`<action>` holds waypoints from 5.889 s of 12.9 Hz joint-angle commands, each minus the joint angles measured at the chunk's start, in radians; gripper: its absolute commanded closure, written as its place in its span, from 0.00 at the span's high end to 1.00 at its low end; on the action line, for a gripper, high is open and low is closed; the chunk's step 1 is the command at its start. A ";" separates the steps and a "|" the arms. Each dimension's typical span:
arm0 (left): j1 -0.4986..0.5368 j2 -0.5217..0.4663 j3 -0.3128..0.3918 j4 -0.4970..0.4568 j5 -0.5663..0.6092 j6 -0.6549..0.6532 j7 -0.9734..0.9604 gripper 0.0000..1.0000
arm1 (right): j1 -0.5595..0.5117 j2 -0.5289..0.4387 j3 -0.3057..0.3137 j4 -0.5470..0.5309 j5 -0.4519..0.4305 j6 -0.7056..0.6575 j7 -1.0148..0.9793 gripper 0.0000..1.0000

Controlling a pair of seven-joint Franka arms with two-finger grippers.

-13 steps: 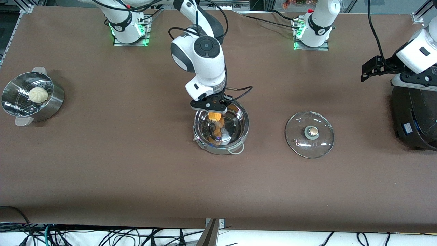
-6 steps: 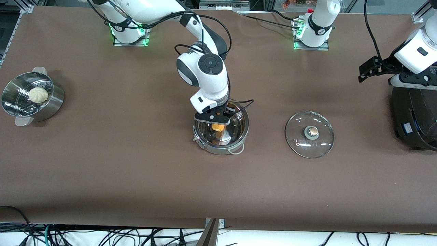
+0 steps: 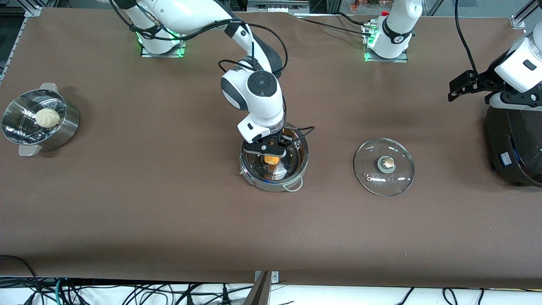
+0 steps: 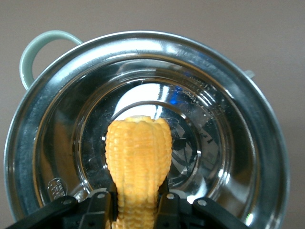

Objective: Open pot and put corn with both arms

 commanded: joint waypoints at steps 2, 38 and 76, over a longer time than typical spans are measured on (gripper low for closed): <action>0.001 0.002 -0.004 0.014 0.026 -0.013 -0.010 1.00 | 0.008 0.049 0.000 0.039 -0.041 0.024 0.023 0.34; 0.033 -0.004 0.016 0.017 0.024 -0.016 -0.009 1.00 | -0.555 -0.450 -0.089 -0.039 0.031 -0.532 -0.823 1.00; 0.033 -0.004 0.019 0.017 0.023 -0.031 -0.012 1.00 | -0.593 -0.666 -0.298 -0.231 0.201 -0.576 -1.057 1.00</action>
